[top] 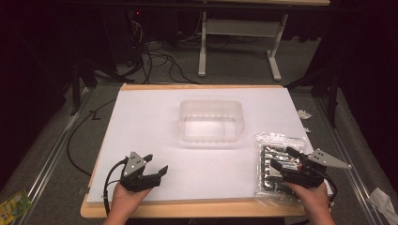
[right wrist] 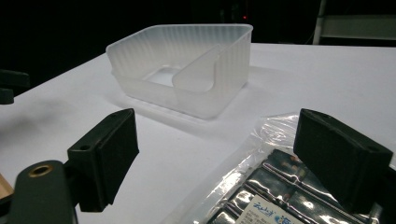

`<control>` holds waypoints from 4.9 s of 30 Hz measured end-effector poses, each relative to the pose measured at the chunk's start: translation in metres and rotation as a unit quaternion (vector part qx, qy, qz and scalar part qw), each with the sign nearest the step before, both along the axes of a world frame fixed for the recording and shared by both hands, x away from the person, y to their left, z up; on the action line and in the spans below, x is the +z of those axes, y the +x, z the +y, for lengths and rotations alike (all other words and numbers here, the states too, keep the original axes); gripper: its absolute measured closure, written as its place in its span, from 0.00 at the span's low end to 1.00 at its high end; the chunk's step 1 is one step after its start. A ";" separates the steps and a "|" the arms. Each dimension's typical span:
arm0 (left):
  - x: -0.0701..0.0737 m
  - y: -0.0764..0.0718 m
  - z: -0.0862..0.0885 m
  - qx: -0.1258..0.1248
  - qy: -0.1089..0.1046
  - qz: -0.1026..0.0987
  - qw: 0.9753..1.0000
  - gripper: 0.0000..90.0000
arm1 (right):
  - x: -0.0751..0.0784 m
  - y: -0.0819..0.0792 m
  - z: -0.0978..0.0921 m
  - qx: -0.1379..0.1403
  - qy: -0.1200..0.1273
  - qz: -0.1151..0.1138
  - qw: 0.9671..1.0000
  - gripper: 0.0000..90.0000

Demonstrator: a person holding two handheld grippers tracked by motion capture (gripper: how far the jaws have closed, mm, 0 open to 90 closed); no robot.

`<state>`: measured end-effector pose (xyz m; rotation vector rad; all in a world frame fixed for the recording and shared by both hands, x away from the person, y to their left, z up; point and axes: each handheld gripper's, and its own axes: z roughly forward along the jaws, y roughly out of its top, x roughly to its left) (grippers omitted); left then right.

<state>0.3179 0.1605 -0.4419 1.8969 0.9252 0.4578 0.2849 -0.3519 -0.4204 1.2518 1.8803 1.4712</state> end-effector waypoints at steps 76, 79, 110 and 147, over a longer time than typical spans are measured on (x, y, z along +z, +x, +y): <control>-0.008 0.006 -0.007 -0.002 0.028 0.014 0.999 0.44 | -0.041 0.019 -0.061 -0.091 -0.034 0.106 0.990 0.82; -0.008 0.006 -0.007 0.002 0.030 0.014 0.999 0.43 | -0.041 0.026 -0.061 -0.094 -0.035 0.105 0.989 0.79; -0.012 0.008 -0.006 -0.002 0.029 0.024 0.999 0.43 | -0.060 0.102 -0.079 -0.069 0.078 0.206 0.973 0.47; -0.008 0.004 -0.009 -0.007 0.025 0.017 1.000 0.43 | -0.007 0.036 -0.062 -0.065 0.020 0.052 0.996 1.00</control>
